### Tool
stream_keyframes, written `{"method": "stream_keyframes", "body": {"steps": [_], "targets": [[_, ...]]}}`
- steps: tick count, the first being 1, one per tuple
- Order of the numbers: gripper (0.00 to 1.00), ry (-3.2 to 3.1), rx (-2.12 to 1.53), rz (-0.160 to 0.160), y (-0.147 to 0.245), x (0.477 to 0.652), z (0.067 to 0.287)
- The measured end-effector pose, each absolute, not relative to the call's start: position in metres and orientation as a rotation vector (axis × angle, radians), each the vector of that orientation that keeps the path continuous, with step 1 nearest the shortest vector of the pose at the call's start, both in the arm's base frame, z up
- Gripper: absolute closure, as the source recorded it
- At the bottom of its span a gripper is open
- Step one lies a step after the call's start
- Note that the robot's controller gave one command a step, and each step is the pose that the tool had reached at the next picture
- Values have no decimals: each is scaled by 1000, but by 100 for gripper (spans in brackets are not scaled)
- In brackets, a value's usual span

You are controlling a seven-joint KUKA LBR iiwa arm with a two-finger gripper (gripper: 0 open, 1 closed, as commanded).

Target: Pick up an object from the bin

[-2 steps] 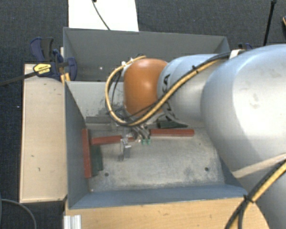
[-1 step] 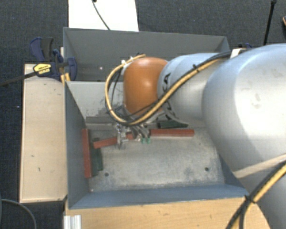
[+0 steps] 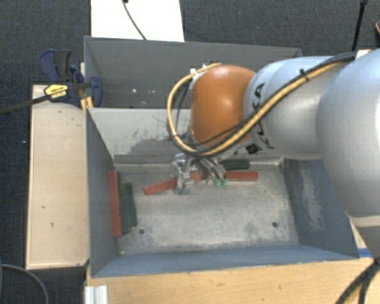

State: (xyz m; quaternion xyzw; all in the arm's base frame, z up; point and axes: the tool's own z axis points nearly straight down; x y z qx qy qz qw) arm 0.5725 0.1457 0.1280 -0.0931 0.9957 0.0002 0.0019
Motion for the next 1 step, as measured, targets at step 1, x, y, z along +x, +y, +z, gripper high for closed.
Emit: {"method": "stream_keyframes", "body": {"steps": [1], "targets": [[100,3114,-311,3,151,575,232]]}}
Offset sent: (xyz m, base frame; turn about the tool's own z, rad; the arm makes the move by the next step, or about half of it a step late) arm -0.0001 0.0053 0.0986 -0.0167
